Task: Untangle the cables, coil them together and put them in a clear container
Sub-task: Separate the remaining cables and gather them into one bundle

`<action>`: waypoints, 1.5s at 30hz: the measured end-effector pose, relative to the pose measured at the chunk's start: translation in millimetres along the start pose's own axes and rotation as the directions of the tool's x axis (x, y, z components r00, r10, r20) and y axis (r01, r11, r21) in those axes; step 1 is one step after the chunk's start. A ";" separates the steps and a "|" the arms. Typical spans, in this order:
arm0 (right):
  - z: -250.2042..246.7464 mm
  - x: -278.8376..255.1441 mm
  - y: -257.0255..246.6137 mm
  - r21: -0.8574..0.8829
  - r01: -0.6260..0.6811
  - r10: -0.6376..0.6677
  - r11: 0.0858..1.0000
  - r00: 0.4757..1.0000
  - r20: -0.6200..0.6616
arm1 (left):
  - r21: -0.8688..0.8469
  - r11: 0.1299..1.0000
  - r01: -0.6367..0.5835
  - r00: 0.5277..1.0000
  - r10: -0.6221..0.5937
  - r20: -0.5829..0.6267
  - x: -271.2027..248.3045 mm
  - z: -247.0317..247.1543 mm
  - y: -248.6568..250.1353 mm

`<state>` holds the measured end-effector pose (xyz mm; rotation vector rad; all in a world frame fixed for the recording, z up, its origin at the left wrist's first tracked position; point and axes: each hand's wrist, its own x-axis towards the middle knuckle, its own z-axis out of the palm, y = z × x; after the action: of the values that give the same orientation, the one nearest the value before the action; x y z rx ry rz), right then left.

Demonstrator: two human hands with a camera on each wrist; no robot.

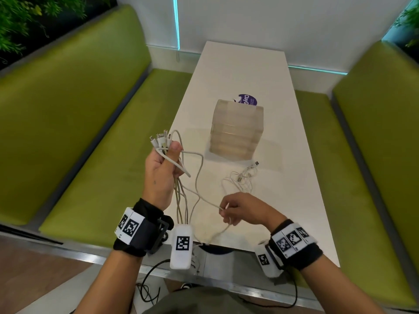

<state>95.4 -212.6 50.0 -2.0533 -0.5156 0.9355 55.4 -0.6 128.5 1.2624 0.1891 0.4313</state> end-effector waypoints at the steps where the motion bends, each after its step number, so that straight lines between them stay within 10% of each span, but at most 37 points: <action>1: 0.6 -6.2 3.5 -0.028 -0.035 0.037 0.999 0.998 0.045 | 0.009 1.000 0.006 1.000 -0.006 0.001 0.7 -0.1 -1.0; 8: 27.9 -16.5 35.9 -0.313 -0.193 0.227 0.930 0.971 0.078 | 0.117 0.992 0.039 0.994 -0.051 0.098 -3.0 2.7 -11.7; 13: 11.0 -19.2 7.6 -0.042 -0.032 0.020 0.999 0.964 -0.267 | 0.212 0.969 0.126 0.965 -0.169 0.202 -8.8 3.8 -31.6; 18: 2.8 -28.0 -58.1 0.241 0.250 -0.179 0.938 0.943 -0.281 | 0.339 0.931 0.138 0.929 -0.240 0.281 -15.4 5.6 -45.0; 29: -6.1 -25.5 -46.4 0.321 0.176 -0.034 0.931 0.915 -0.402 | 0.364 0.917 0.165 0.914 -0.281 0.293 -12.5 -17.5 -44.3; 36: 15.3 -28.7 -11.6 0.247 -0.104 0.122 0.963 0.991 -0.057 | 0.405 0.902 0.149 0.933 -0.264 0.245 -13.2 -9.8 -48.0; 42: 31.4 -28.3 8.7 0.176 -0.245 0.271 0.953 0.952 -0.144 | 0.403 0.888 0.219 0.938 -0.306 0.164 -10.0 -11.5 -46.4; 45: 32.6 -29.0 18.5 -0.152 -0.281 0.277 0.948 0.960 -0.049 | 0.325 0.909 0.261 0.931 -0.326 0.164 -7.2 -12.7 -44.0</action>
<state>52.5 -225.6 34.7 -2.3212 -0.2955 1.0576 53.4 -2.8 82.2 1.5389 0.2639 -0.0009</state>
